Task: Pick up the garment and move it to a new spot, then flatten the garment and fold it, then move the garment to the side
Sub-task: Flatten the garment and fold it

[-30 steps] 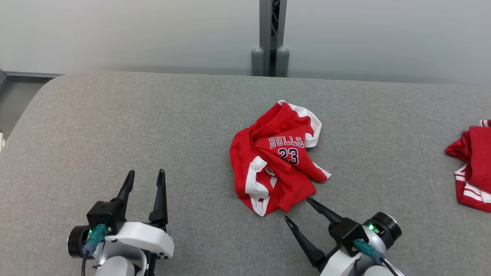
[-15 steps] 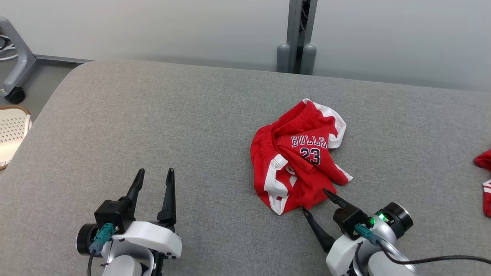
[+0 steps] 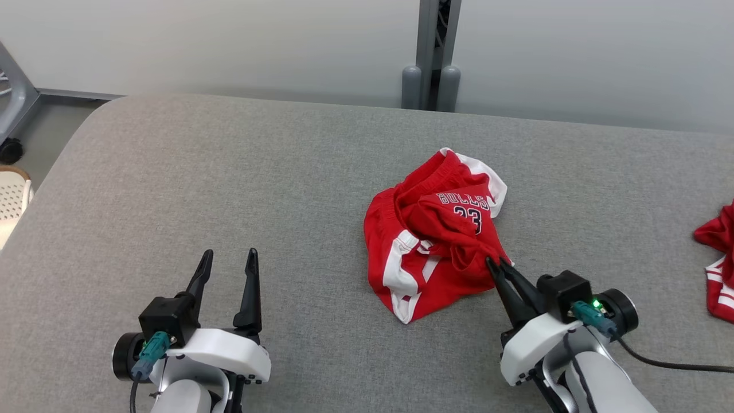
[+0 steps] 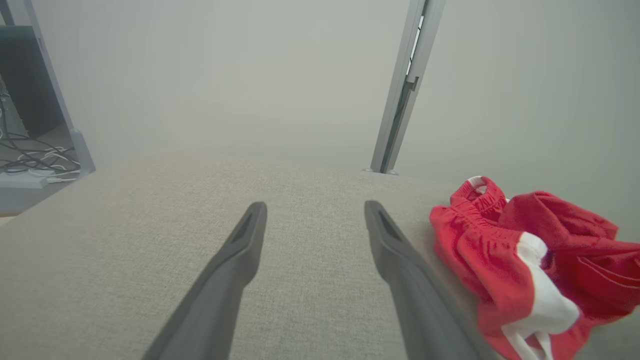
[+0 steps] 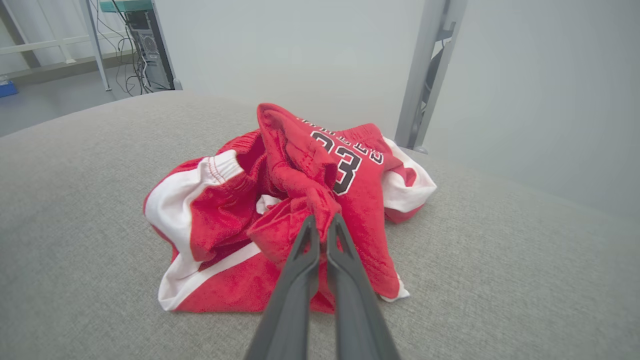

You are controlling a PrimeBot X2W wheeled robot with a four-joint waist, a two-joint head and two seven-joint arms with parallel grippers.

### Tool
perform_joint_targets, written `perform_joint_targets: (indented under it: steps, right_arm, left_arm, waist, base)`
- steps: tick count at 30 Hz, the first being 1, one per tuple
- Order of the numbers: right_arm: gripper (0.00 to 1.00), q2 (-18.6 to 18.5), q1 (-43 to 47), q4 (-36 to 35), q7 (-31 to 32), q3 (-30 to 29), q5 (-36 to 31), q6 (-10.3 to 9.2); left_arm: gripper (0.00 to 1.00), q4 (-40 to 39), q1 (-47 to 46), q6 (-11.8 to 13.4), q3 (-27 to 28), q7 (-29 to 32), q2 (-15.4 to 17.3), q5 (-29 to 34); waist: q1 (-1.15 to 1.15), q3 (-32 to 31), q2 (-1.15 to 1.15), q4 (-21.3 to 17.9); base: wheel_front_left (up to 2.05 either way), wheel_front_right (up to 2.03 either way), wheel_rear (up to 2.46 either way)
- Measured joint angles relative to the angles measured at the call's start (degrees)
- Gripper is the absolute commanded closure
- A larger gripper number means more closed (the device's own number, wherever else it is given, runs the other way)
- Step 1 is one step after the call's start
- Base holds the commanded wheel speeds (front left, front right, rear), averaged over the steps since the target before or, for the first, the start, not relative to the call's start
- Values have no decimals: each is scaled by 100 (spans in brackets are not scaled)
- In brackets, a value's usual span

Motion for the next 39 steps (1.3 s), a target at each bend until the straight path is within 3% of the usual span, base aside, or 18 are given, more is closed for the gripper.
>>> perform_joint_targets:
  steps: [8,12,13,14,15,19,24,34,39]
  right_arm:
    - [100,-86,333,-370,0,-691,860,0]
    - [100,-129,482,-111,129,-1085,1563,0]
    - [96,-152,525,45,298,-1200,1757,0]
    - [58,-171,587,167,409,-1306,1926,-1]
    - [0,-170,622,318,531,-1472,2098,-1]
    - [0,-274,655,1214,968,-2203,2043,-5]
    - [0,-138,275,1318,677,-2297,1544,-5]
    - [0,-218,-66,164,27,-1315,638,-1]
    - [0,-461,-50,102,29,-500,470,0]
  left_arm:
    - [0,9,59,0,-58,0,-3,-11]
    - [0,9,73,3,-80,0,-1,-44]
    - [0,9,82,3,-98,0,-1,-46]
    - [0,11,89,3,-107,0,-1,-56]
    - [0,11,94,3,-124,0,-4,-71]
    - [0,16,109,9,-167,0,1,-100]
    - [0,20,105,10,-196,0,-2,-101]
    - [0,21,29,20,-324,0,-3,-143]
    - [0,-23,-6,27,-424,0,2,-186]
  waist:
    - [0,-146,0,-272]
    - [0,-201,0,-425]
    - [0,-209,0,-460]
    - [0,-215,0,-491]
    - [0,-219,0,-518]
    - [0,-228,0,-597]
    - [0,-189,0,-649]
    - [0,-209,0,-609]
    - [0,-209,0,-498]
  base:
    - [0,0,0]
    - [0,0,0]
    - [0,0,0]
    - [0,0,0]
    - [0,0,0]
    - [0,0,0]
    - [0,0,0]
    - [0,0,0]
    - [0,0,0]
